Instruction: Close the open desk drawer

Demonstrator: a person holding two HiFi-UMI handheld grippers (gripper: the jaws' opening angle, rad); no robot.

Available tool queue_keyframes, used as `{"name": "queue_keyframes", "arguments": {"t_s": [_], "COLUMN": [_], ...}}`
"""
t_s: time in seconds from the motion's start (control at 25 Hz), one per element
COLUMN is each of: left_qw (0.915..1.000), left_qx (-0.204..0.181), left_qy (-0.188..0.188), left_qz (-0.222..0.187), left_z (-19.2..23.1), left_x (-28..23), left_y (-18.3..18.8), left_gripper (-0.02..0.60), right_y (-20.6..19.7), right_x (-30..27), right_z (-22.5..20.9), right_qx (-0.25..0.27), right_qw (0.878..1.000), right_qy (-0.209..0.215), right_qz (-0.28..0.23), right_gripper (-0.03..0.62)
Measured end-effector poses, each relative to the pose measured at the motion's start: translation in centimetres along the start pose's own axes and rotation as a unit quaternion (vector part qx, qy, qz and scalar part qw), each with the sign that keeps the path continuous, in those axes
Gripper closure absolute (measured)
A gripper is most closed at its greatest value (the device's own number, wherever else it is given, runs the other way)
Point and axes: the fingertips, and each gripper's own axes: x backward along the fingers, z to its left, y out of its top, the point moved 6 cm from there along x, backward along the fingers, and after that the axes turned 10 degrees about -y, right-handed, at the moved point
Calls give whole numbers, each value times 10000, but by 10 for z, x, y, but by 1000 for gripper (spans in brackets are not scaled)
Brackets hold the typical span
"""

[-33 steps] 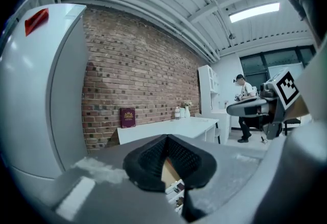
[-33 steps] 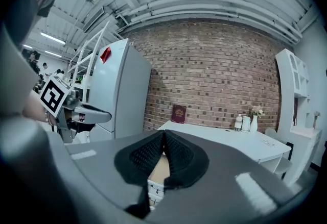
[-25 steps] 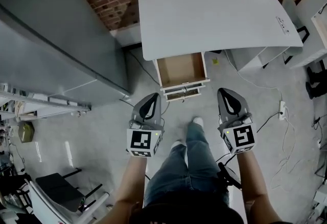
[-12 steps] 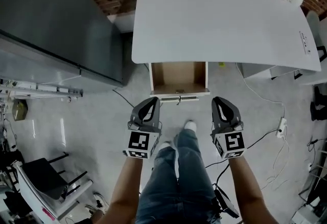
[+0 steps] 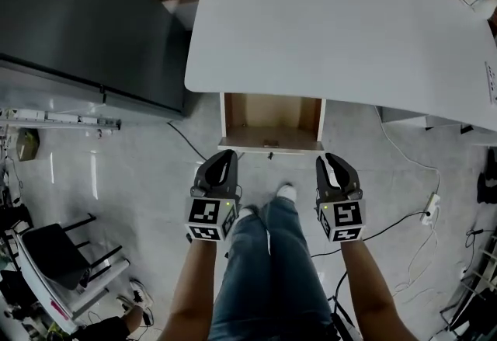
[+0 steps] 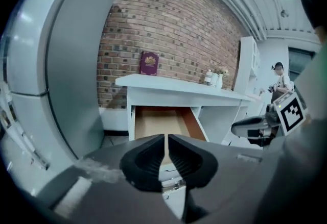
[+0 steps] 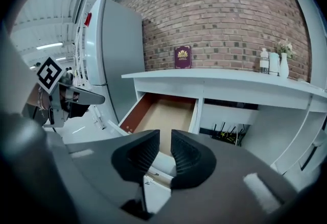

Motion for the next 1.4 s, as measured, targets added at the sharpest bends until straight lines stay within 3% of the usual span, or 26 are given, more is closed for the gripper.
{"name": "queue_keyframes", "arguments": {"t_s": [0.12,0.32,0.68,1.16,1.4], "left_qw": [9995,9982,9940,9914,9929], "left_qx": [229,-33,-586,-656,-656], "left_qy": [17,-22,202,-176,-32], "left_qz": [204,592,904,1120,993], "left_z": [8,24,56,75,82], "left_x": [-5,-9,-26,-40,-43], "left_y": [-15,-38,-73,-95,-92], "left_gripper": [477,407,407,407,433], "right_y": [-12,-35,-67,-78,-78], "right_x": [-9,-23,-45,-64,-63], "right_z": [-1,2,4,4,5], "right_qx": [103,214,156,63,10], "right_qw": [9998,9989,9968,9965,9966], "right_qy": [-5,-12,-391,-548,-646], "right_qz": [157,406,678,633,507], "right_gripper": [512,458,434,427,431]}}
